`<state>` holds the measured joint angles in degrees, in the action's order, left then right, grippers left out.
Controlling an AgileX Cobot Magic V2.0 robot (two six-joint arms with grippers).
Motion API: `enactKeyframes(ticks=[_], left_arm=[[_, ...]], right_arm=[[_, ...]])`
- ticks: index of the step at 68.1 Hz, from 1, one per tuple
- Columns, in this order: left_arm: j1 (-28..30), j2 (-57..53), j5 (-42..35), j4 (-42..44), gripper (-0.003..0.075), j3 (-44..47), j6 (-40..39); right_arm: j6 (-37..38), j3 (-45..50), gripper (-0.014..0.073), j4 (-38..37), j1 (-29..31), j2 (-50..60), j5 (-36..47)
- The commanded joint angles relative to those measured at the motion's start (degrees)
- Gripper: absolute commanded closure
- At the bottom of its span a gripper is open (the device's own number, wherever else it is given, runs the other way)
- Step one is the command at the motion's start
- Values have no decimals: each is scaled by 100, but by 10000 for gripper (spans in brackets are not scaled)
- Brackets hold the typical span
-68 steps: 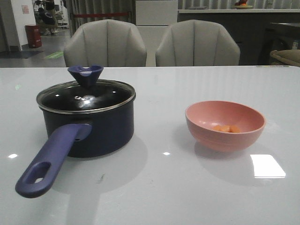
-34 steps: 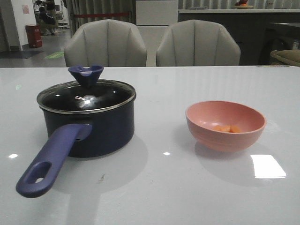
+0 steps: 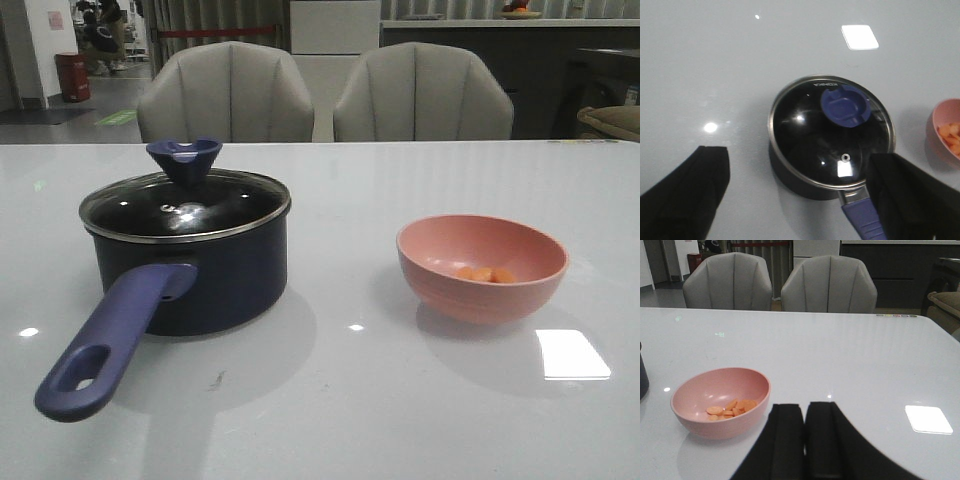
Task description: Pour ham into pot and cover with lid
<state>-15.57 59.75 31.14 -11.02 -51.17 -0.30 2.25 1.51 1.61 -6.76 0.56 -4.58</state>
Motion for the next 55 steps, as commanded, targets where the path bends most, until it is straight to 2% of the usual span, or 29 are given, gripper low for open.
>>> enactKeyframes(ticks=[1, 17, 31, 37, 55], left_arm=[[-396, 620, -308, -120, 104, -637, -56], [-994, 2169, 346, 236, 104, -2015, -264], [-1399, 3251, 1409, 1779, 104, -3259, -1690], [-1509, 3594, 1808, 2226, 104, -3667, -2037], [-1509, 4241, 2359, 2270, 104, -4335, -2454]], right_arm=[[-37, -25, 447, -86, 24, 113, 458], [-37, -25, 447, -86, 24, 113, 458], [-37, -25, 447, -86, 24, 113, 458], [-37, -25, 447, -86, 24, 113, 458], [-37, -25, 447, -86, 21, 119, 458]])
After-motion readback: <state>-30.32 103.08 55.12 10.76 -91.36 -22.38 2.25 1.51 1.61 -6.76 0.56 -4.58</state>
